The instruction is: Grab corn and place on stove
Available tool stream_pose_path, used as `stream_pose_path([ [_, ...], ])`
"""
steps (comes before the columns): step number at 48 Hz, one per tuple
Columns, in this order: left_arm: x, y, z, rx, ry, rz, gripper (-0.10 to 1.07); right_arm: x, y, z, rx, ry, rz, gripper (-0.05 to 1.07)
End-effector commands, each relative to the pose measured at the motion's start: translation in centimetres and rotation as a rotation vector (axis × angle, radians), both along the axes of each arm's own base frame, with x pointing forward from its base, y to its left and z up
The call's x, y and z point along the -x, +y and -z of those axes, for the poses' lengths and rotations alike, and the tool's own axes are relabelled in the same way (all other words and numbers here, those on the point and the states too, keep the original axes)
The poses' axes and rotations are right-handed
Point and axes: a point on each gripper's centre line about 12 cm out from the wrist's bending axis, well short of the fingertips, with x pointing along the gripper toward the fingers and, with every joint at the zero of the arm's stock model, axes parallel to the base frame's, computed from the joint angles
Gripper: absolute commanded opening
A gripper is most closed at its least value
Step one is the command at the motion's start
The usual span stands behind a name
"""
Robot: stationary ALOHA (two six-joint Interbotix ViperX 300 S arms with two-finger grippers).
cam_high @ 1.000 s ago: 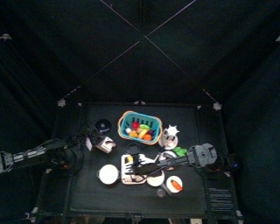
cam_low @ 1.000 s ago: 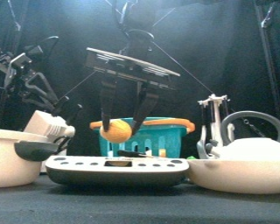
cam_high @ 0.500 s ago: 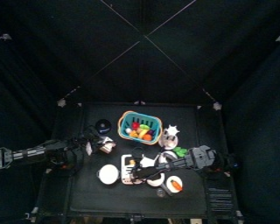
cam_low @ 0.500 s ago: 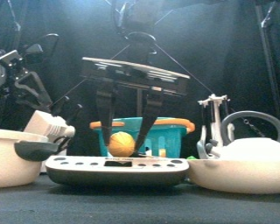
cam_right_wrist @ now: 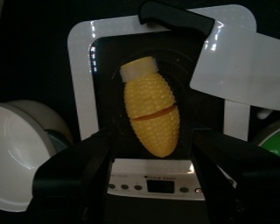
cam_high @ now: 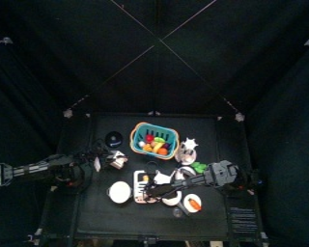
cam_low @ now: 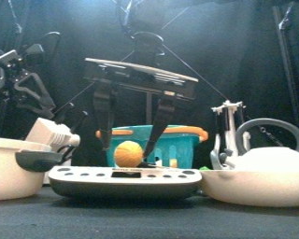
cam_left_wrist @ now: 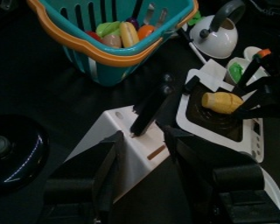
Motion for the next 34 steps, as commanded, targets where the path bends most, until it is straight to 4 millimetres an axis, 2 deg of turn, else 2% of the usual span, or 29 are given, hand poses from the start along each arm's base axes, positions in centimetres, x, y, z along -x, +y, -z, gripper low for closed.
stream_pose_path([
  [1,-0.3,0.1,-0.7,-0.007,-0.017,0.001,0.81,-0.3,-0.1,-2.3,-0.005,-0.048,0.002,0.91],
  [7,-0.3,0.1,-0.7,-0.007,-0.017,0.001,0.81,0.0,-0.1,-2.4,0.007,-0.026,0.007,0.91],
  [16,-0.3,0.1,-0.7,-0.007,-0.017,0.001,0.81,-0.4,-0.8,-4.2,0.070,-0.037,-0.001,0.91],
  [20,-0.3,0.1,-0.6,-0.006,-0.016,0.001,0.81,-0.5,-1.1,-5.8,0.102,-0.061,0.001,0.91],
  [25,-0.3,0.1,-0.6,-0.006,-0.016,0.001,0.81,-1.9,-1.1,-7.5,0.141,-0.137,-0.025,0.90],
  [30,-0.3,0.1,-0.6,-0.006,-0.016,0.001,0.81,-3.7,-0.8,-7.1,0.150,-0.173,-0.118,0.89],
  [34,-0.3,0.1,-0.6,-0.006,-0.016,0.001,0.81,-4.2,-0.5,-6.6,0.146,-0.152,-0.167,0.87],
])
